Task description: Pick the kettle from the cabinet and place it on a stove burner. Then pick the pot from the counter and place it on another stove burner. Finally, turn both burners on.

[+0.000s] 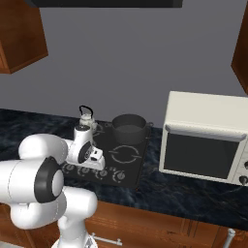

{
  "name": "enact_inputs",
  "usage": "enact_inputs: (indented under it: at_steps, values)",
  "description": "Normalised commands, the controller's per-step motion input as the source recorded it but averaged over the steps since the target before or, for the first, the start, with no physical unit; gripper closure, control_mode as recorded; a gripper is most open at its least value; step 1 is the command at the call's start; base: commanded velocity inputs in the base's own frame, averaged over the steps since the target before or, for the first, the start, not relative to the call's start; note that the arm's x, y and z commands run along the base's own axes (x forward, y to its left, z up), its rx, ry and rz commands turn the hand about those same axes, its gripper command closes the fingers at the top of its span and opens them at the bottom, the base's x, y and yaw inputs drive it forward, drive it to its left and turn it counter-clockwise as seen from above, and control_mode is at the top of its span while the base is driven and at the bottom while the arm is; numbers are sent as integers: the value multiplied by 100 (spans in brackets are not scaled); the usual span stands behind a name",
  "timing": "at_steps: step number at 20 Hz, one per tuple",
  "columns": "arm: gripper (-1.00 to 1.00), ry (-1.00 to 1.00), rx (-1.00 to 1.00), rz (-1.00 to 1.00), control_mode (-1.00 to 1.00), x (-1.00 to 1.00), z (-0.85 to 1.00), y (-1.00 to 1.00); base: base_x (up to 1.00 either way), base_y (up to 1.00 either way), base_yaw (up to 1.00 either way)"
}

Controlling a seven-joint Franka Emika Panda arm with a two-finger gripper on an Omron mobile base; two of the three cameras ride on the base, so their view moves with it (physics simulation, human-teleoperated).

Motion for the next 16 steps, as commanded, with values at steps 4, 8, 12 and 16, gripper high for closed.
enact_inputs:
  at_steps: [4, 8, 12, 16]
  values:
    - [100, 0, 0, 0, -100, 0, -5, 2, 0, 0, 0]
    - [100, 0, 0, 0, -100, 0, -6, 1, 0, 0, 0]
    - [100, 0, 0, 0, -100, 0, -8, 0, 0, 0, 0]
    - [100, 0, 0, 6, -100, 0, -15, 0, 0, 0, 0]
